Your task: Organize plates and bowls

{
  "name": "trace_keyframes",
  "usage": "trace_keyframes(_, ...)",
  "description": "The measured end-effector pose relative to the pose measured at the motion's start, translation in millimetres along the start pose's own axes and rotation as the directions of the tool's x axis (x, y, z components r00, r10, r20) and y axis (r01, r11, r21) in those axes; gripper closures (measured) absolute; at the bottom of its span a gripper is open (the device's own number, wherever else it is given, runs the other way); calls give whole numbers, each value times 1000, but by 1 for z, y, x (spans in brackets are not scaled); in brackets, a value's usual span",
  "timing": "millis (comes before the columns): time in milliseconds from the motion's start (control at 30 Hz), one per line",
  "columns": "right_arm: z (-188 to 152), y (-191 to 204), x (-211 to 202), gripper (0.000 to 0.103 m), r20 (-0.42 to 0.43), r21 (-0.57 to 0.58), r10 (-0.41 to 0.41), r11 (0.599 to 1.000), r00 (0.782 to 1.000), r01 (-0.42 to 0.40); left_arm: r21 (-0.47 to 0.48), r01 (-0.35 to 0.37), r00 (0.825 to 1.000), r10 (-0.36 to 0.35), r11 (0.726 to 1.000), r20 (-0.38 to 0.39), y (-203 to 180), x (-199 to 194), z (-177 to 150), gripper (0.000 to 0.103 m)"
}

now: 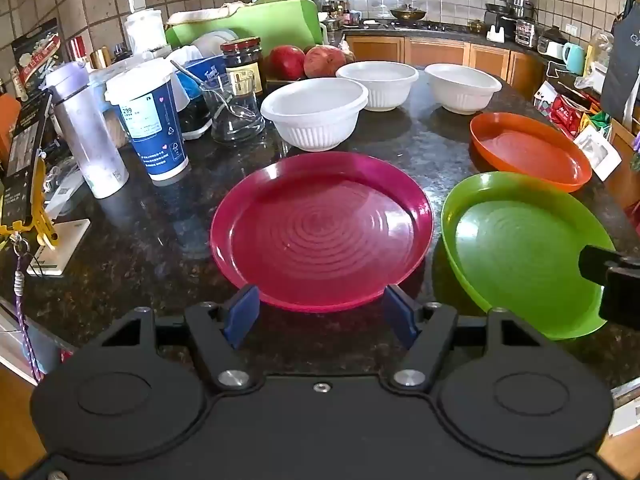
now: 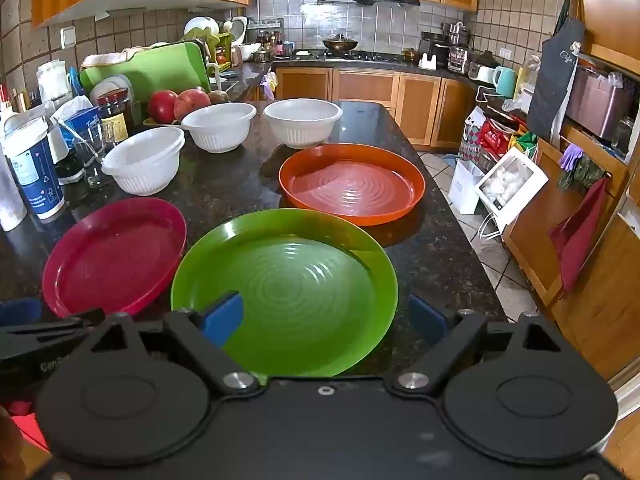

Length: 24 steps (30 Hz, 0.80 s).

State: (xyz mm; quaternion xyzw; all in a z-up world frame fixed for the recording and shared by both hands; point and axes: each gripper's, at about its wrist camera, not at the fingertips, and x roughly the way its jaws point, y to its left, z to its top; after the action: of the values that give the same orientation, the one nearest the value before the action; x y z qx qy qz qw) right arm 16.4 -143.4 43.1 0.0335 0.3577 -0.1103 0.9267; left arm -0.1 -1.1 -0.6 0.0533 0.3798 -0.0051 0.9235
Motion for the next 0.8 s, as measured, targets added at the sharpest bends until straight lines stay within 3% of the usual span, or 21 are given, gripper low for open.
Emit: trace_keyframes(800, 0, -1, 0, 10, -1, 4, 14, 1000, 1000, -14, -17, 18, 1000, -18, 1000, -8, 0, 2, 1, 33)
